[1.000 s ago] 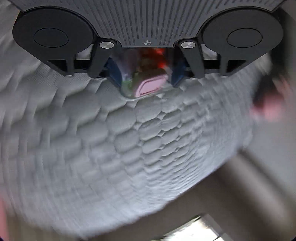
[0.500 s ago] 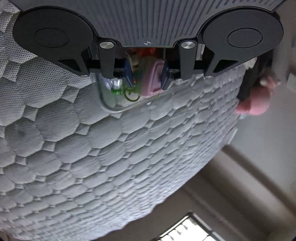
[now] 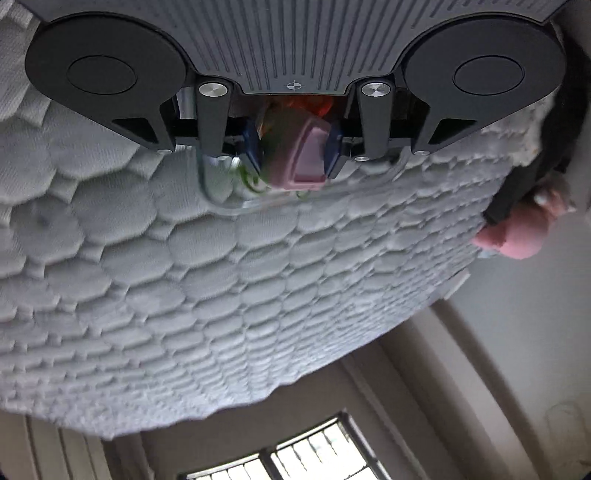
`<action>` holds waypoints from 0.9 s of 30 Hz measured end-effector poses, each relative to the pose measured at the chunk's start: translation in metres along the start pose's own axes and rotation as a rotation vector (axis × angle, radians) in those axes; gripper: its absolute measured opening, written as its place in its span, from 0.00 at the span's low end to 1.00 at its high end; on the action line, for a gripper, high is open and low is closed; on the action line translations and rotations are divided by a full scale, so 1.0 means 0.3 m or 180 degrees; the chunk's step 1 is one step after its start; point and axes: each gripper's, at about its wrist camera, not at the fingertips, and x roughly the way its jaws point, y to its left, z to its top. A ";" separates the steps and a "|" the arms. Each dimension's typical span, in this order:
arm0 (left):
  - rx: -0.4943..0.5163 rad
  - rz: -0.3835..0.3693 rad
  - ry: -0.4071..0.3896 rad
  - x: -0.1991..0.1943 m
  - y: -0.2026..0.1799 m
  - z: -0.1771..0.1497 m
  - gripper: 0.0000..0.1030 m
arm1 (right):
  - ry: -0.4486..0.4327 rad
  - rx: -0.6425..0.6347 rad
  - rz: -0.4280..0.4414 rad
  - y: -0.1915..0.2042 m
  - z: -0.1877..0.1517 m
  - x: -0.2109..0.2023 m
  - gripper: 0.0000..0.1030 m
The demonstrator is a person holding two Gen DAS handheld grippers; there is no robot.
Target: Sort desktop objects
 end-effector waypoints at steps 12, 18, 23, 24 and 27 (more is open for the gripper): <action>-0.0036 -0.0019 -0.0010 -0.001 0.010 0.003 1.00 | -0.0148 -0.0617 -0.0134 0.055 0.027 0.030 0.32; -0.0119 -0.0051 -0.0041 -0.001 0.033 0.016 1.00 | -0.0036 -0.0303 0.0097 -0.018 -0.023 -0.044 0.34; -0.0041 -0.0015 0.0007 0.015 0.010 0.016 1.00 | -0.0252 -0.0749 -0.0093 0.031 -0.088 -0.066 0.35; -0.0014 0.0000 0.0006 0.013 0.005 0.013 1.00 | -0.0309 -0.0894 -0.0192 0.054 -0.084 -0.052 0.37; -0.0011 -0.0021 -0.0012 -0.005 0.005 0.003 1.00 | -0.0395 -0.1194 -0.0349 0.091 -0.053 0.003 0.39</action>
